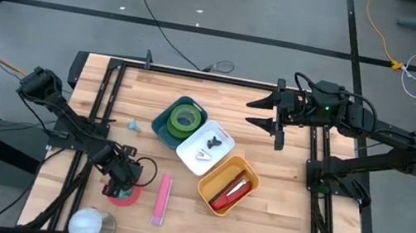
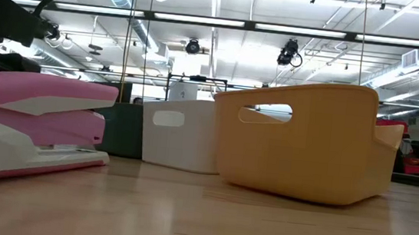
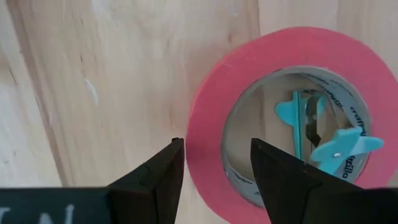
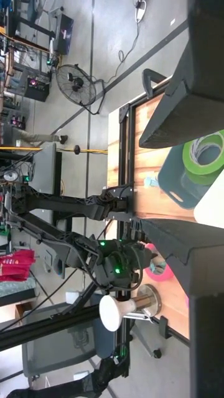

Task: Pick and place Stapler, Stapler remover, tape
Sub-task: Stack the pink tape on the green tape

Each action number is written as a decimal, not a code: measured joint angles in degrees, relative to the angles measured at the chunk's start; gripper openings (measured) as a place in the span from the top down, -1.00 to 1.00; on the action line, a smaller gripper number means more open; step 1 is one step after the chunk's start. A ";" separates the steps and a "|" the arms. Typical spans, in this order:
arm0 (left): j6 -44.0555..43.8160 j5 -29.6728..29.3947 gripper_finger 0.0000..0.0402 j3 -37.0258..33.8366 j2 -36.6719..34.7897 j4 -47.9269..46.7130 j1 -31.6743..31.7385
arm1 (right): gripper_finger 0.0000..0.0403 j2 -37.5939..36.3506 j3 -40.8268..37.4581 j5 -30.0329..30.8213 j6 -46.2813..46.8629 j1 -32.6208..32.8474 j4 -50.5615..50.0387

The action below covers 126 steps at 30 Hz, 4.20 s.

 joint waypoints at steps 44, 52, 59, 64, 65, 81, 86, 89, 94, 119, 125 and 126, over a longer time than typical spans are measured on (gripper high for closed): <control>-2.58 1.54 0.55 1.86 4.72 1.44 0.74 | 0.04 0.02 0.00 0.00 0.00 0.01 0.44; -2.10 1.31 0.56 5.71 4.72 -3.00 0.79 | 0.04 0.02 0.00 0.00 -0.38 0.01 0.48; -2.49 1.21 0.56 7.07 4.72 -7.50 1.65 | 0.04 0.02 -0.01 0.00 -1.46 0.00 0.50; -0.11 0.42 0.56 10.96 4.72 -9.64 4.61 | 0.04 0.02 0.00 -0.51 -1.46 -0.01 0.50; 0.70 0.41 0.56 11.93 4.72 -9.74 5.34 | 0.04 0.02 0.00 -0.55 -1.46 0.01 0.50; 12.10 -2.19 0.56 22.62 4.72 -12.96 18.24 | 0.04 0.02 -0.01 -0.64 -1.46 0.00 0.47; 13.33 -5.36 0.56 26.38 4.72 -16.03 24.36 | 0.04 0.02 -0.02 -0.66 -1.46 -0.01 0.46; 14.74 -5.80 0.56 27.95 4.72 -17.53 29.09 | 0.04 0.02 0.00 -0.66 -1.48 -0.01 0.46; 18.70 -6.11 0.56 29.68 4.72 -18.55 36.52 | 0.04 0.02 -0.01 -0.66 -1.46 0.01 0.44; 42.53 -12.04 0.55 29.44 7.61 -8.25 53.40 | 0.04 0.02 0.00 -0.52 -0.42 0.01 0.12; 43.25 -9.87 0.55 29.44 10.81 -8.38 53.22 | 0.04 0.02 -0.02 -0.33 -0.15 -0.03 0.02; 43.23 -9.79 0.55 29.44 11.43 -8.42 53.20 | 0.04 0.02 0.00 -0.01 -0.15 -0.01 0.06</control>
